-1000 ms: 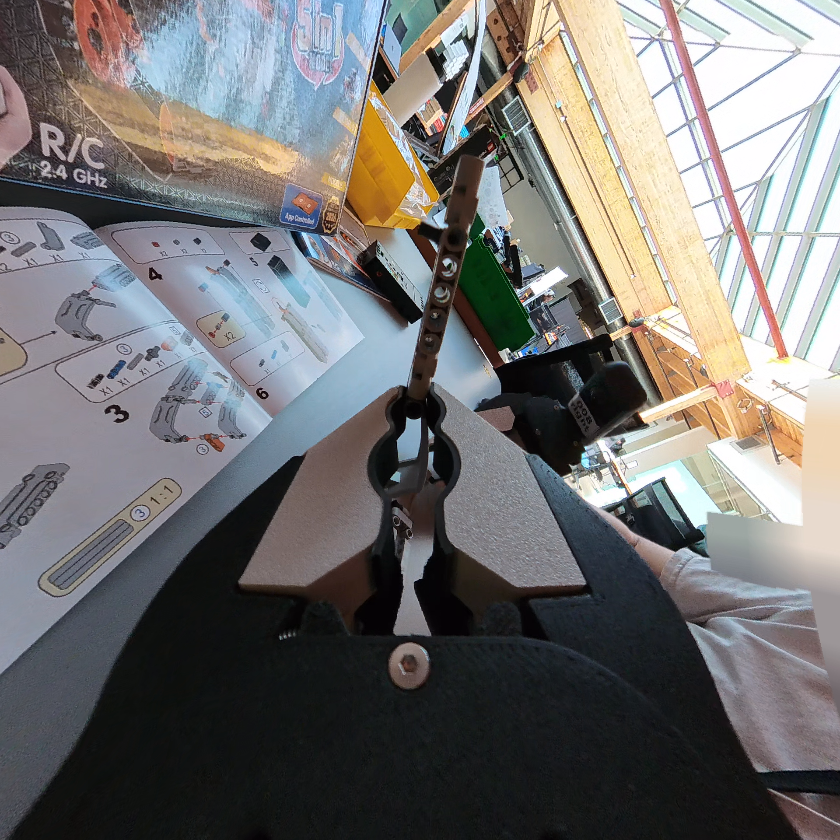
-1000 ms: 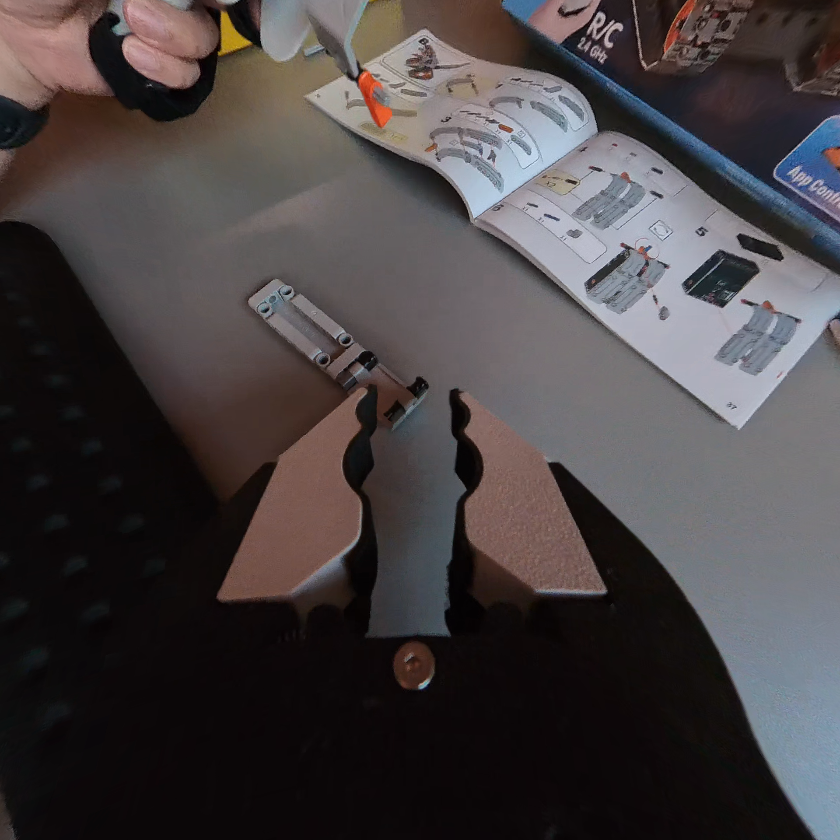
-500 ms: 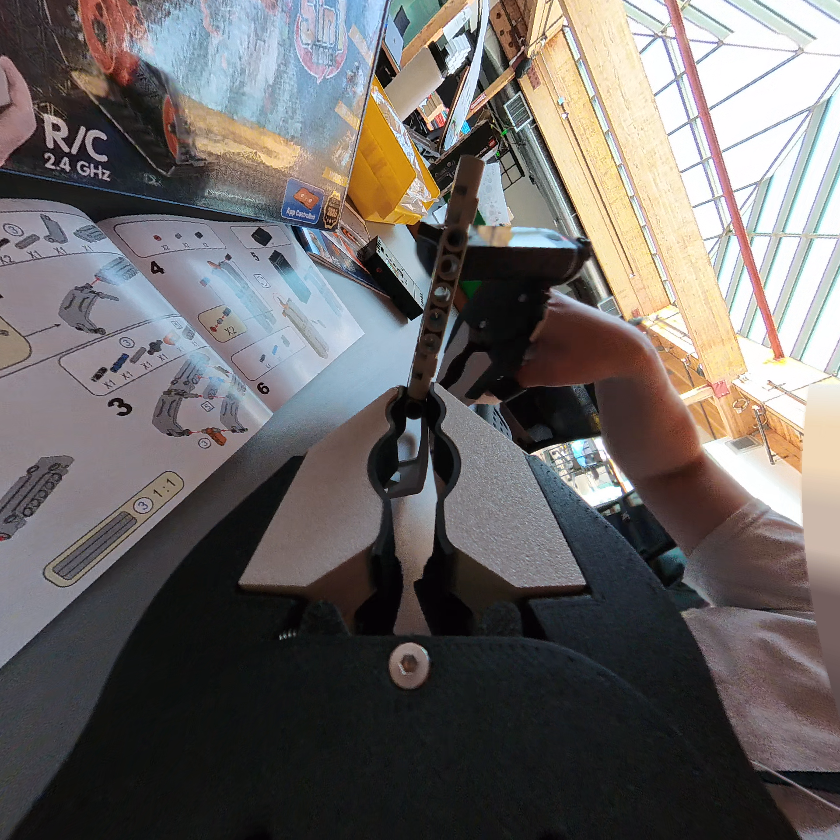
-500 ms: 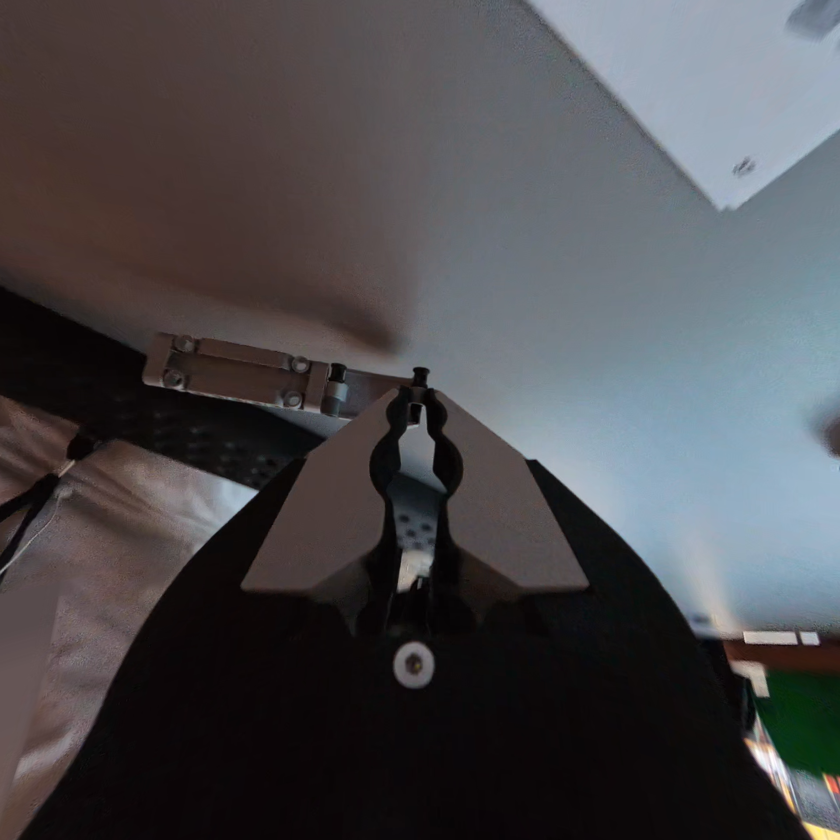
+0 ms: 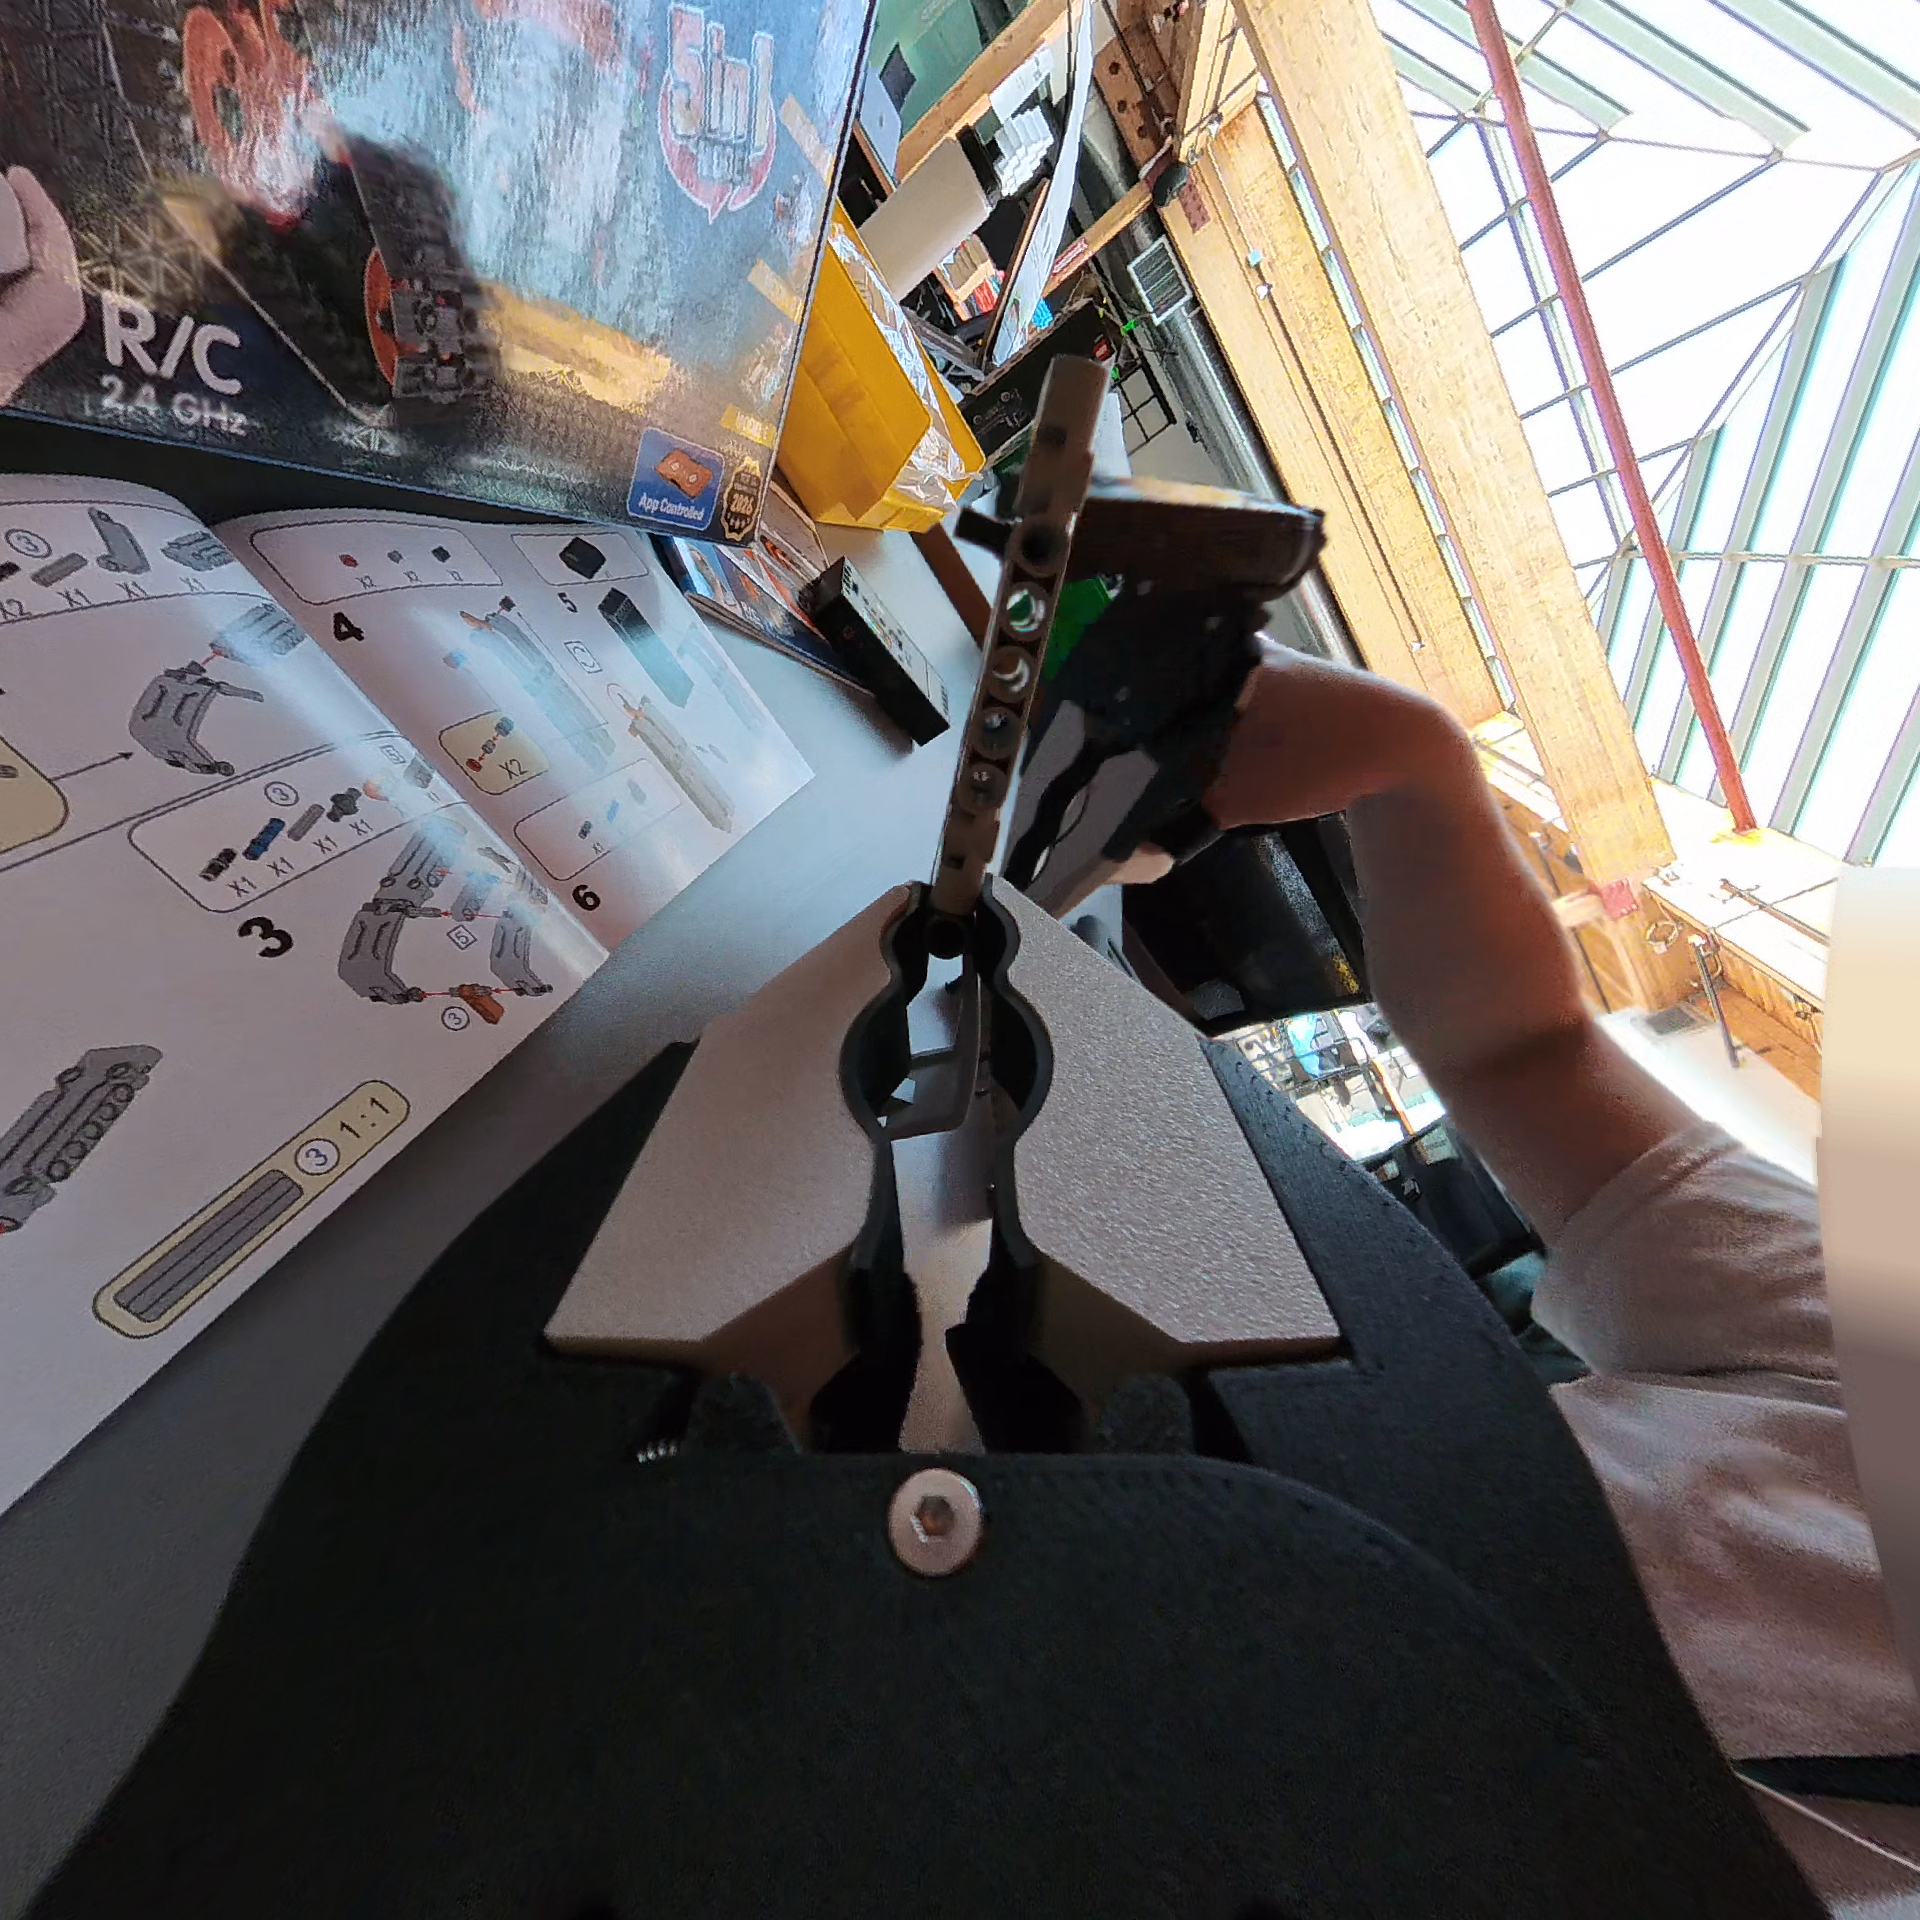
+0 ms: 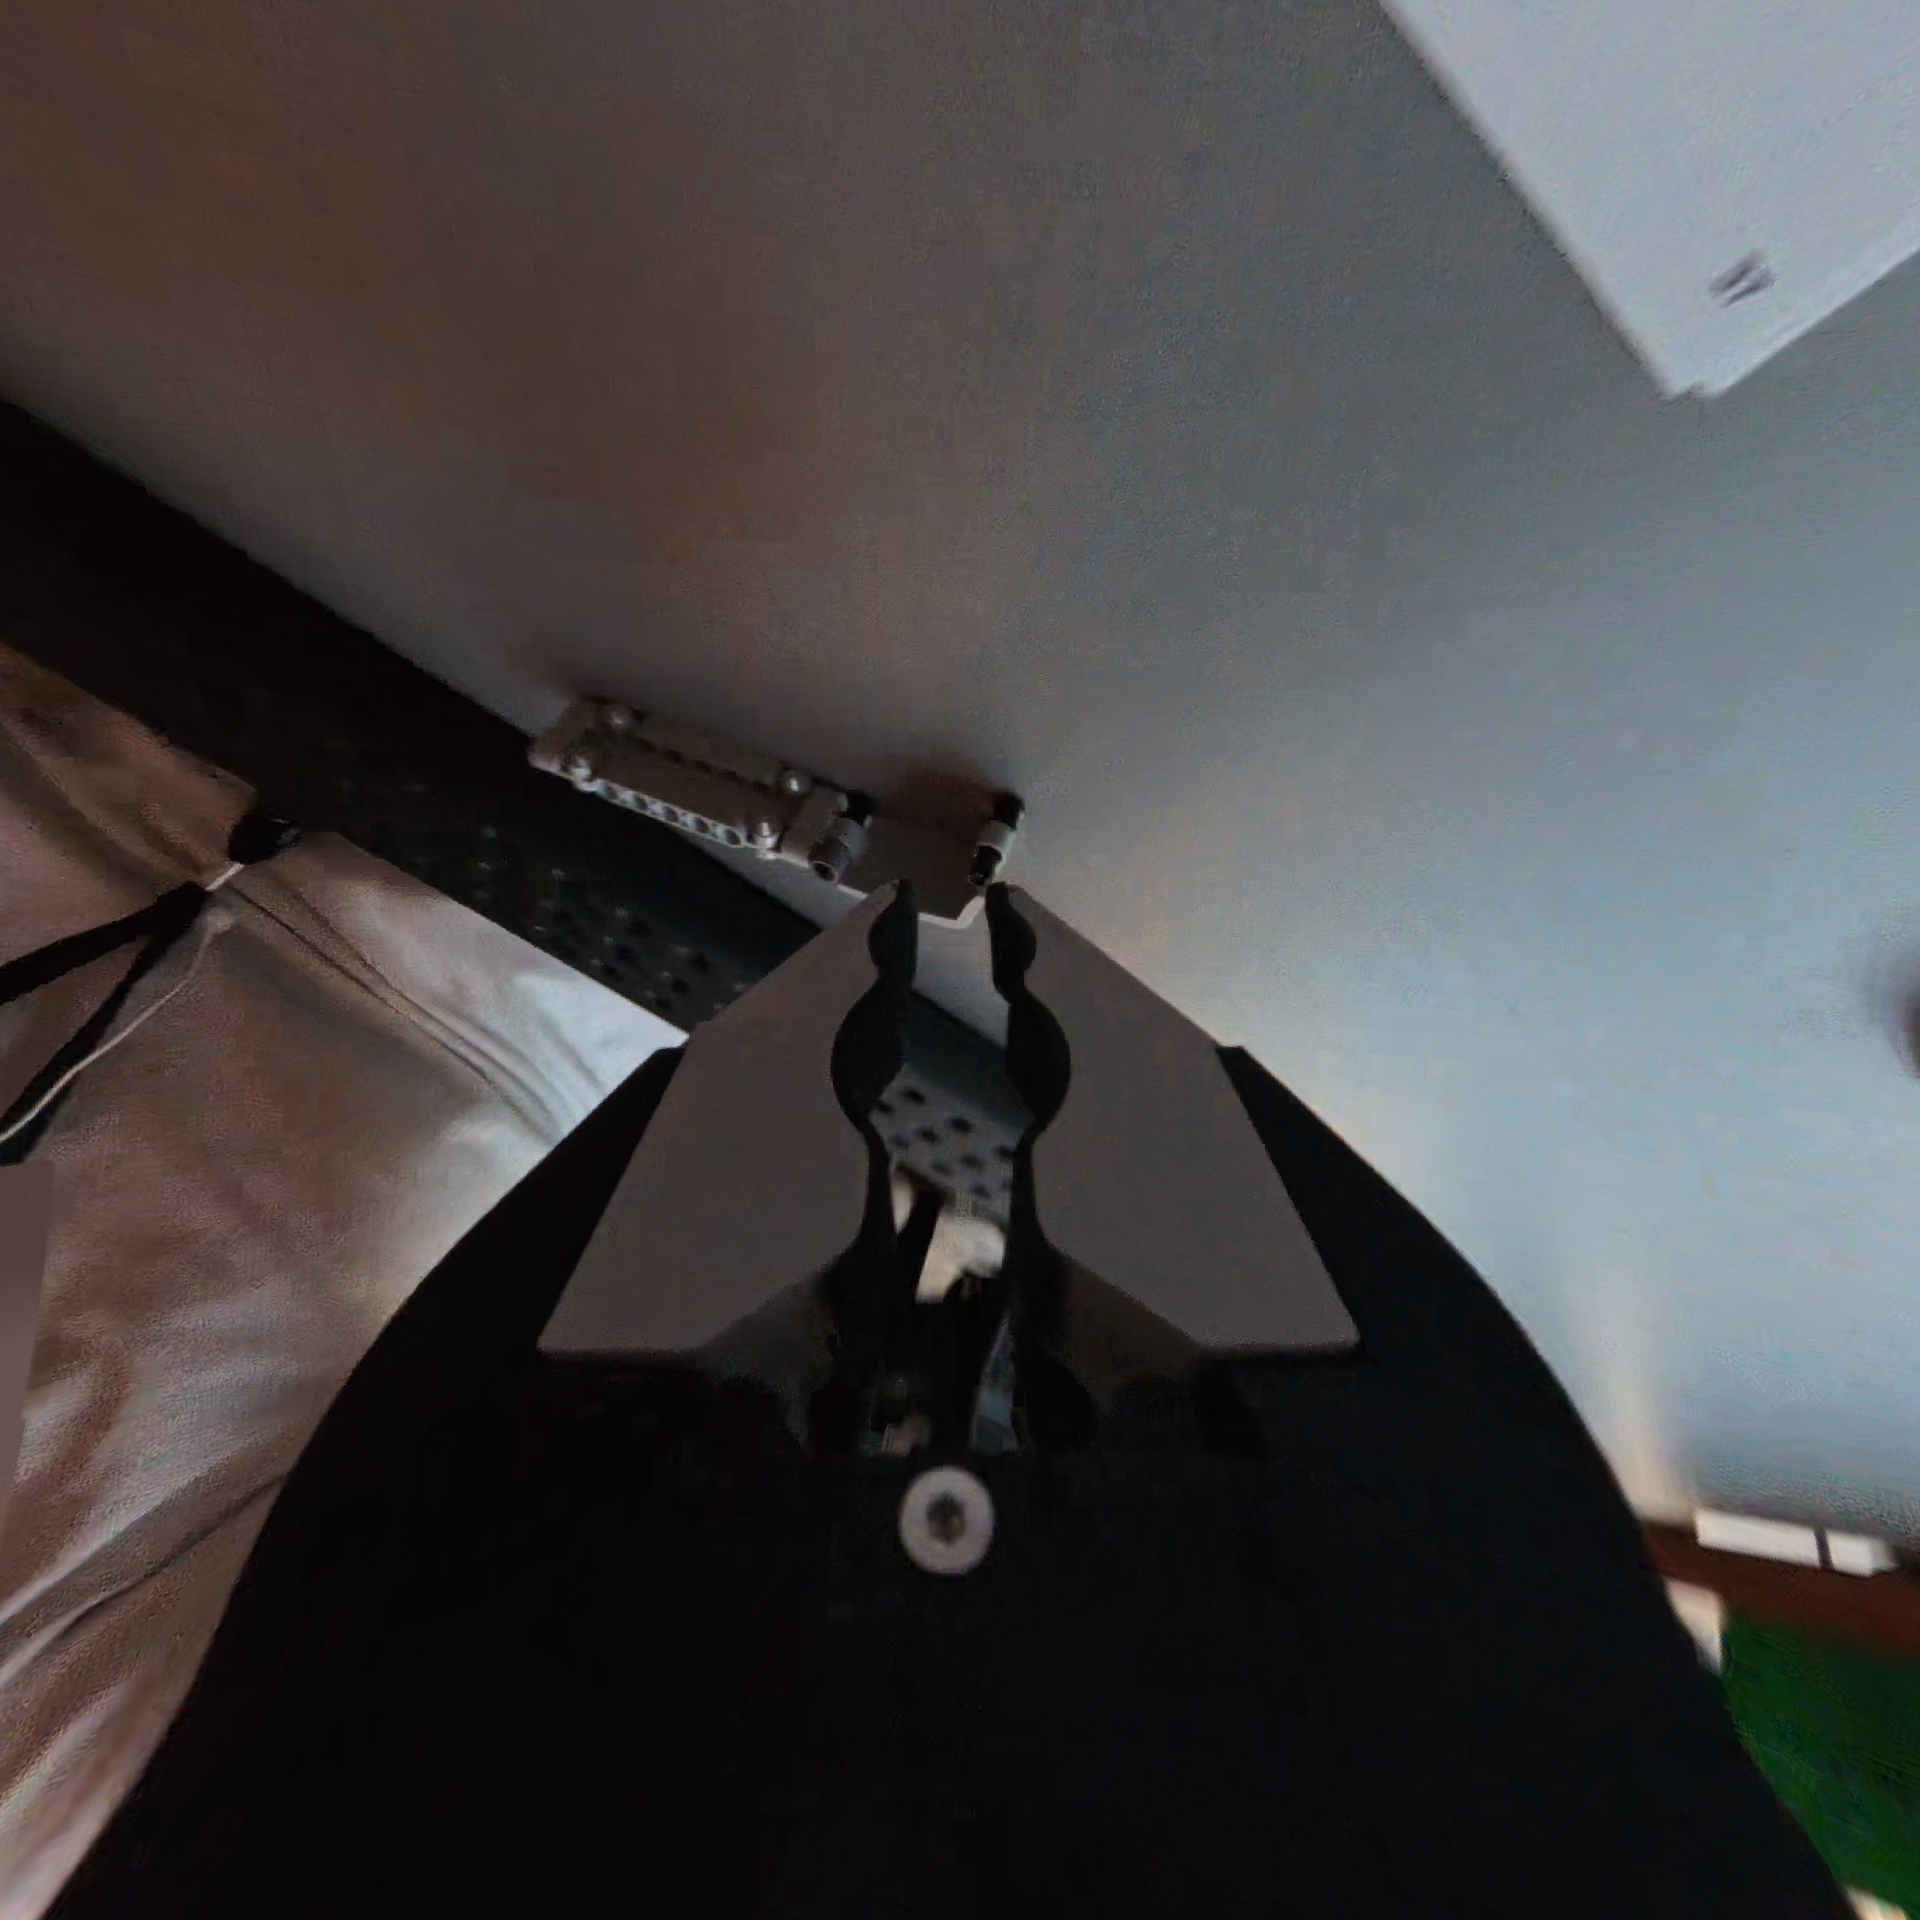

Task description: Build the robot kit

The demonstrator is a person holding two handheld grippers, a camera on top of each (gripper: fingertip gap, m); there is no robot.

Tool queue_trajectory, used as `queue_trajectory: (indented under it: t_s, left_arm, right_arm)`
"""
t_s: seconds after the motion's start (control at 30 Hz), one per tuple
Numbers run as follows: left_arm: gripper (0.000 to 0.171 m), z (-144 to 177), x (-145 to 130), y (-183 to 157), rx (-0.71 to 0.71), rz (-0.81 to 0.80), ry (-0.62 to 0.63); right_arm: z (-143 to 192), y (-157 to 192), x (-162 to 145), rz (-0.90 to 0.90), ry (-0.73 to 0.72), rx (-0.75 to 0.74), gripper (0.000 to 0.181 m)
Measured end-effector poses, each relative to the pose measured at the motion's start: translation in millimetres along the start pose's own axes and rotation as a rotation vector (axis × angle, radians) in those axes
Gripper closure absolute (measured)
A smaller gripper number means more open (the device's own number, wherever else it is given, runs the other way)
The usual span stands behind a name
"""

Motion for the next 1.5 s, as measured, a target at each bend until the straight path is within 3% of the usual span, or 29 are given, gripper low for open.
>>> queue_trajectory:
  t_s: [0.07, 0.1, 0.17, 0.2, 0.23, 0.33, 0.43, 0.6, 0.67, 0.87, 0.93, 1.0, 1.07, 1.2, 1.23, 1.3, 1.37, 1.5]
  left_arm:
    - [0.166, 1, 1, -2, -0.004, -0.005, -0.006]
    - [0.166, 1, 1, -3, -0.005, -0.008, -0.007]
    - [0.166, 0, 1, -4, -0.008, -0.013, -0.006]
    - [0.166, -2, 0, -4, -0.006, -0.015, -0.002]
    - [0.166, -4, -1, -3, -0.002, -0.014, 0.006]
    - [0.166, -10, -6, 0, -0.001, -0.002, 0.031]
    - [0.166, -15, -10, 0, -0.013, 0.011, 0.051]
    - [0.166, -18, -13, -5, -0.003, -0.021, 0.073]
    - [0.166, -19, -13, -7, -0.021, -0.014, 0.074]
    - [0.166, -18, -13, 0, -0.018, 0.012, 0.073]
    - [0.166, -18, -13, 1, -0.018, 0.014, 0.074]
    - [0.166, -19, -13, -1, -0.038, 0.021, 0.070]
    - [0.166, -19, -12, -7, -0.092, 0.035, 0.060]
    - [0.165, -18, -10, -18, -0.182, 0.053, 0.036]
    - [0.166, -18, -9, -20, -0.195, 0.049, 0.033]
    - [0.166, -19, -9, -22, -0.211, 0.042, 0.025]
    - [0.166, -20, -9, -22, -0.218, 0.043, 0.019]
    - [0.166, -20, -8, -23, -0.234, 0.046, 0.001]
  right_arm:
    - [25, 8, -11, 0.228, -0.337, 0.041, 0.171]
    - [34, 17, -20, 0.457, -0.528, -0.006, 0.165]
    - [37, 37, -44, 0.796, -0.931, -0.262, 0.148]
    - [29, 45, -54, 0.929, -1.065, -0.406, 0.137]
    - [12, 50, -59, 1.035, -1.029, -0.502, 0.140]
    - [-38, 42, -57, 1.085, -0.596, -0.592, 0.140]
    - [-49, 37, -52, 1.240, -0.392, -0.686, 0.145]
    - [-55, 42, -39, 1.440, -0.148, -0.676, 0.147]
    - [-56, 40, -33, 1.495, -0.071, -0.672, 0.157]
    - [-59, 39, -28, 1.444, 0.059, -0.540, 0.176]
    - [-56, 39, -29, 1.349, 0.059, -0.455, 0.178]
    - [-43, 45, -25, 1.240, -0.116, -0.311, 0.178]
    - [-17, 54, -16, 1.092, -0.445, -0.113, 0.178]
    - [51, 58, -10, 0.751, -1.236, 0.439, 0.179]
    - [61, 52, -8, 0.624, -1.376, 0.597, 0.179]
    - [62, 46, 2, 0.412, -1.476, 0.920, 0.180]
    - [51, 53, 20, 0.278, -1.463, 1.136, 0.180]
    - [25, 73, 51, 0.156, -1.377, 1.295, 0.179]
Point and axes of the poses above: each gripper's, where its closed fingertips meet, z back along the fingers, x out of its top, y = z × x across the jaws, the point moved 6 cm from there along z, back along the fingers, and after that the axes turned 1 degree about -x, right-handed, at the moved point
